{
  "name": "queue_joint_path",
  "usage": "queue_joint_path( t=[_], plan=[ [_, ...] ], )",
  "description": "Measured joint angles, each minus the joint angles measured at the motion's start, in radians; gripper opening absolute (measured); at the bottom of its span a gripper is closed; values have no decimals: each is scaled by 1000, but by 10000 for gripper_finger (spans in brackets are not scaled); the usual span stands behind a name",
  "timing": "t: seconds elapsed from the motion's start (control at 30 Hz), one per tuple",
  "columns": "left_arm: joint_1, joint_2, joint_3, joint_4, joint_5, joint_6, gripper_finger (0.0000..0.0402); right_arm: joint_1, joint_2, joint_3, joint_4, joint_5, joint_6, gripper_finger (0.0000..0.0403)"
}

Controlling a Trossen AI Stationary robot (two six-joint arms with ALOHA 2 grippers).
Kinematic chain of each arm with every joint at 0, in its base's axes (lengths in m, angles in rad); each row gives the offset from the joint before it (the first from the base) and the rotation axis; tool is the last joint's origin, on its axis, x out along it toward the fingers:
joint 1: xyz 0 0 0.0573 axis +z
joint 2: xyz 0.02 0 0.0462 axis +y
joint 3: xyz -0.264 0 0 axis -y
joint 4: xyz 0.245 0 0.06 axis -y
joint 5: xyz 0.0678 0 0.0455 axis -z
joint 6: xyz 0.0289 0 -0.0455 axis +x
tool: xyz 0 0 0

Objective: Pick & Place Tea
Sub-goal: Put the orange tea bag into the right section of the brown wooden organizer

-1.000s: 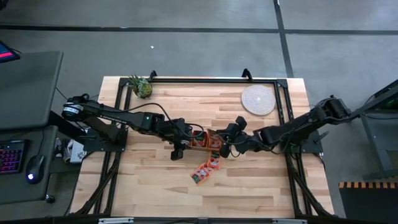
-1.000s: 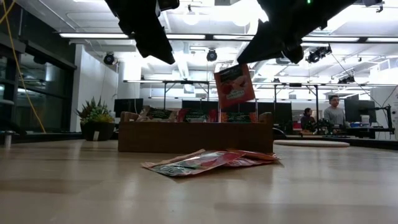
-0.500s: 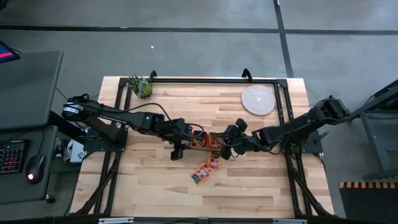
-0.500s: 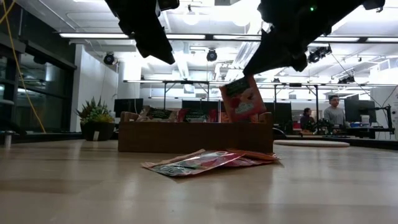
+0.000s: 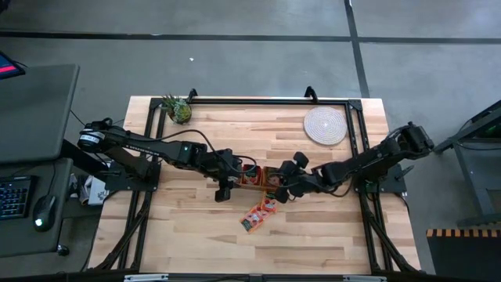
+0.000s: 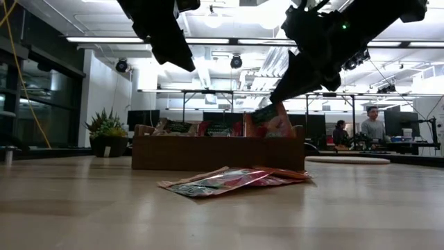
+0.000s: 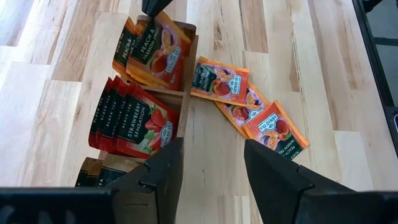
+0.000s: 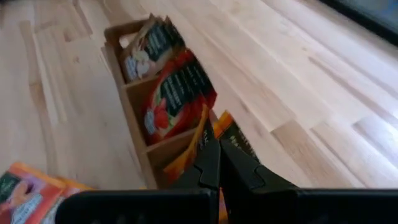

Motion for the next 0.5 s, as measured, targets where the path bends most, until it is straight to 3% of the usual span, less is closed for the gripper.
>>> queue_joint_path(
  t=[0.27, 0.5],
  plan=[
    [0, 0, 0, 0, 0, 0, 167, -31, 0, 0, -7, -66, 15, 9],
    [0, 0, 0, 0, 0, 0, 167, -50, -4, 0, 7, -83, 18, 60]
  ],
)
